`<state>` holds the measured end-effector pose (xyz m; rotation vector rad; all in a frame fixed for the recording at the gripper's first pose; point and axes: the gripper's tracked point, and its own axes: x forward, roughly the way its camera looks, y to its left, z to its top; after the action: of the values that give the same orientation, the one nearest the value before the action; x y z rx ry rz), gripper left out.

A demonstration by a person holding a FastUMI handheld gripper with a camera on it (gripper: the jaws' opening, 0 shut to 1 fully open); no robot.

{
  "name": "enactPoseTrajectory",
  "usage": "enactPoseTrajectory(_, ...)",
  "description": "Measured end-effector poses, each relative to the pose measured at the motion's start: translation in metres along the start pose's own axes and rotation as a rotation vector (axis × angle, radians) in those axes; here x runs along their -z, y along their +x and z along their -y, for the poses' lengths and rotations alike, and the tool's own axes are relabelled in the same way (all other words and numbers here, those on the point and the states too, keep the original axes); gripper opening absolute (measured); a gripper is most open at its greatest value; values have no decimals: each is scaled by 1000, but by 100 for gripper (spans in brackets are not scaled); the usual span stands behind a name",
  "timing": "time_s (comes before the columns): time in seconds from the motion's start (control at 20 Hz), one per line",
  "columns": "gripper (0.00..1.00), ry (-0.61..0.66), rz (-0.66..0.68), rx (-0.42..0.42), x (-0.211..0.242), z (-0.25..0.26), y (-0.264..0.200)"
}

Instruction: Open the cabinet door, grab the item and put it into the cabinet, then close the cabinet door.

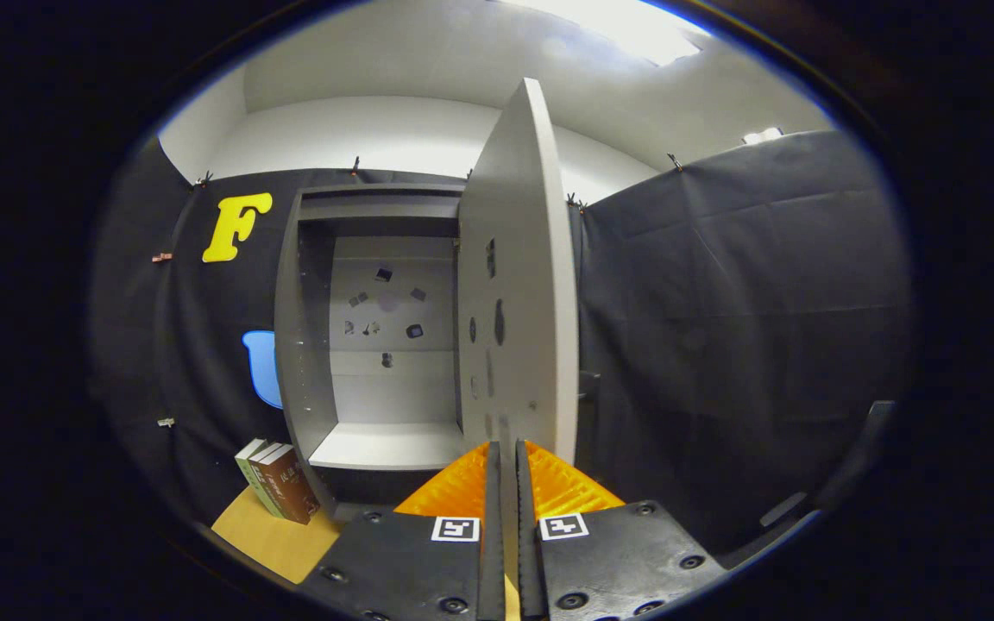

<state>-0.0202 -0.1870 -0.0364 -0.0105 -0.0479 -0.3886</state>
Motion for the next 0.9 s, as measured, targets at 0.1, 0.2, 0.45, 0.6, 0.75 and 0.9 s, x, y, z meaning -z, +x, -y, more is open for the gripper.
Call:
enactPoseTrajectory(0.1,14,-3,-25,7,12,-20,-1)
enactPoseTrajectory(0.2,18,-5,-61,11,28,-44,-9)
enactPoseTrajectory(0.45,43,27,-212,-39,84,-107,-16)
enactPoseTrajectory(0.6,56,36,-328,-61,129,-122,-19)
enactPoseTrajectory(0.75,56,70,-426,-88,175,-132,-16)
enactPoseTrajectory(0.9,56,43,-539,-130,225,-135,-8)
